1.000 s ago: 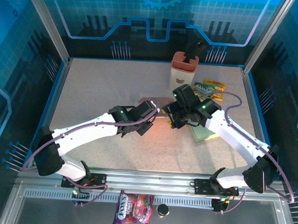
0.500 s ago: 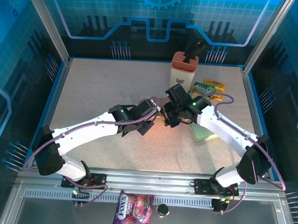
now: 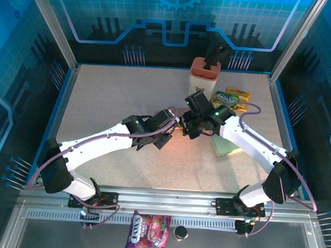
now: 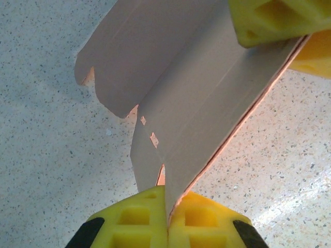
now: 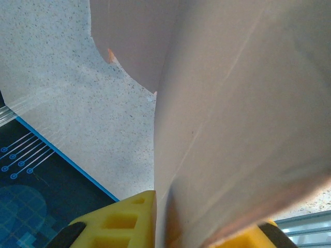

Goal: Fold the paper box

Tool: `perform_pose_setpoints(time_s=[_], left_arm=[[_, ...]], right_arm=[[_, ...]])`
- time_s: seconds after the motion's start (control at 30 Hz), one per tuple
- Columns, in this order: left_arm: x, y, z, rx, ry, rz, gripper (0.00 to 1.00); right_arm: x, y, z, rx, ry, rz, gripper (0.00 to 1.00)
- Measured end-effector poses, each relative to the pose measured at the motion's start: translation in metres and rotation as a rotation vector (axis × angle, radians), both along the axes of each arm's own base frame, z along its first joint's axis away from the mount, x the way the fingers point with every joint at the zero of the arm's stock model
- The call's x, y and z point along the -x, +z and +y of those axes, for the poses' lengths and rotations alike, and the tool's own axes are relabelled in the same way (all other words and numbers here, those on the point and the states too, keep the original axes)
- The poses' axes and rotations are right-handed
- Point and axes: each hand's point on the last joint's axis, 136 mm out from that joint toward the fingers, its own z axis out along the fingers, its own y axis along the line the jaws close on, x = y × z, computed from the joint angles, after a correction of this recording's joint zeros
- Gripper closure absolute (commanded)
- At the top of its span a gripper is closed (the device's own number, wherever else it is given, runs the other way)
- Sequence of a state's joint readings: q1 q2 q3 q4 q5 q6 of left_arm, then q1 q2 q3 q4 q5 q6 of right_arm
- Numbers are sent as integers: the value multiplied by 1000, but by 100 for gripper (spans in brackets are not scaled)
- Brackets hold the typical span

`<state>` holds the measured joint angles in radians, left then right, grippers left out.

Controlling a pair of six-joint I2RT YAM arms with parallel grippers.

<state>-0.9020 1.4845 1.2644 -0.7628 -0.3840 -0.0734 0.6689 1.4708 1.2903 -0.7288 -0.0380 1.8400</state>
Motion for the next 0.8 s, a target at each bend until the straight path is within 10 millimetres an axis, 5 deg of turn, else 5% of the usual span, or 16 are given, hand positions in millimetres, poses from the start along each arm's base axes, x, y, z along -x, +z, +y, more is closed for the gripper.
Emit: perform_pose_setpoints(time_s=[0.4,0.67,0.8], left_arm=[[0,-1,-1,-1,0,2,100],[-1,19,-6,78,4,-36,42],[-2,63,-7,228,14,-120,36]], right_arm=[[-6,5,2,-11,16,-15,95],[-12,7,2,-19,23,-35,100],[-18,14,1,-19,40,-71,100]])
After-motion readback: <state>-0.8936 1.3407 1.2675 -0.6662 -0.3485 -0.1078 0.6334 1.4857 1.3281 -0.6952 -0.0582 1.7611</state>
